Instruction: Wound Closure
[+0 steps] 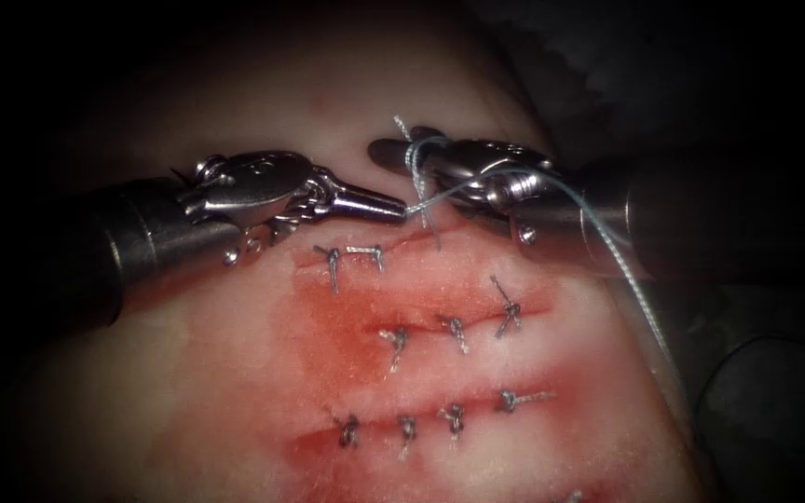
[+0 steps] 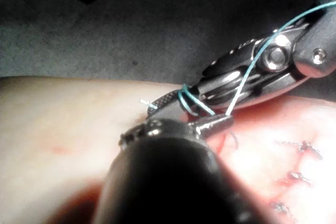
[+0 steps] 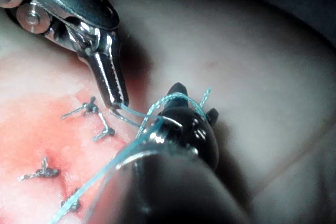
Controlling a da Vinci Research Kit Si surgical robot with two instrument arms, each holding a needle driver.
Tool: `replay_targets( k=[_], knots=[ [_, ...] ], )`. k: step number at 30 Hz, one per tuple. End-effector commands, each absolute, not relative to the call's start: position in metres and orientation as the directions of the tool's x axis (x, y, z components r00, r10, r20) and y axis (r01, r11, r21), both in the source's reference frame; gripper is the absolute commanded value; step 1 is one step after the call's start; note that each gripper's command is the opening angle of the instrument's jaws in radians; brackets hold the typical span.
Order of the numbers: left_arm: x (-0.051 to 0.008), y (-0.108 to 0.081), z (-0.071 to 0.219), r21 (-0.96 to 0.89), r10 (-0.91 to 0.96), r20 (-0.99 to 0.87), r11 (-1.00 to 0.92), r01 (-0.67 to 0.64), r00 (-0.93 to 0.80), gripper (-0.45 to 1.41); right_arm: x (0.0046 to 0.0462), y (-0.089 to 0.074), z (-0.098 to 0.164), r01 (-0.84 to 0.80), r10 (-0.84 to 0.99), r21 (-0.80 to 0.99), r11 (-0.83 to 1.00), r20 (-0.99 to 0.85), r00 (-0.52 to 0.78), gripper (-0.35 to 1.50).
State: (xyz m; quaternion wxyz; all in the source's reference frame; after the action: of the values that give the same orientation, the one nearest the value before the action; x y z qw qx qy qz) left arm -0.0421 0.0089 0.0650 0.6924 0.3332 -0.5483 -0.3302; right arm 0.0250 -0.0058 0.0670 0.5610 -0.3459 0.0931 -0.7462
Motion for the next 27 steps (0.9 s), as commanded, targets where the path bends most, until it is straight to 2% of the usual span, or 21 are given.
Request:
replay_targets(
  k=[1,2,7,14,19,27],
  knots=[
    [-0.0426,0.01,0.065,0.82,-0.82,0.544,0.564,0.091,0.178,-0.45,0.0259,-0.005,0.068,0.761,-0.897,-0.534,-0.368,0.42,-0.139,0.02],
    [-0.0426,0.01,0.065,0.821,-0.82,0.544,0.564,0.091,0.178,-0.45,0.0258,-0.005,0.068,0.754,-0.894,-0.535,-0.381,0.422,-0.152,-0.35],
    [-0.0418,0.011,0.066,0.813,-0.817,0.545,0.57,0.12,0.191,-0.45,0.0246,-0.005,0.065,0.795,-0.884,-0.511,-0.327,0.463,-0.066,-0.35],
    [-0.0393,0.02,0.069,0.769,-0.824,0.55,0.564,0.3,0.138,-0.45,0.0219,-0.008,0.061,0.734,-0.871,-0.583,-0.35,0.49,-0.026,-0.35],
    [-0.0382,0.026,0.072,0.672,-0.782,0.61,0.597,0.438,0.129,-0.45,0.0195,-0.01,0.06,0.703,-0.872,-0.602,-0.378,0.486,-0.053,-0.35],
    [-0.0388,0.029,0.074,0.425,-0.63,0.701,0.745,0.514,0.335,-0.45,0.0186,-0.013,0.059,0.654,-0.888,-0.63,-0.419,0.436,-0.148,-0.35]
  ],
)
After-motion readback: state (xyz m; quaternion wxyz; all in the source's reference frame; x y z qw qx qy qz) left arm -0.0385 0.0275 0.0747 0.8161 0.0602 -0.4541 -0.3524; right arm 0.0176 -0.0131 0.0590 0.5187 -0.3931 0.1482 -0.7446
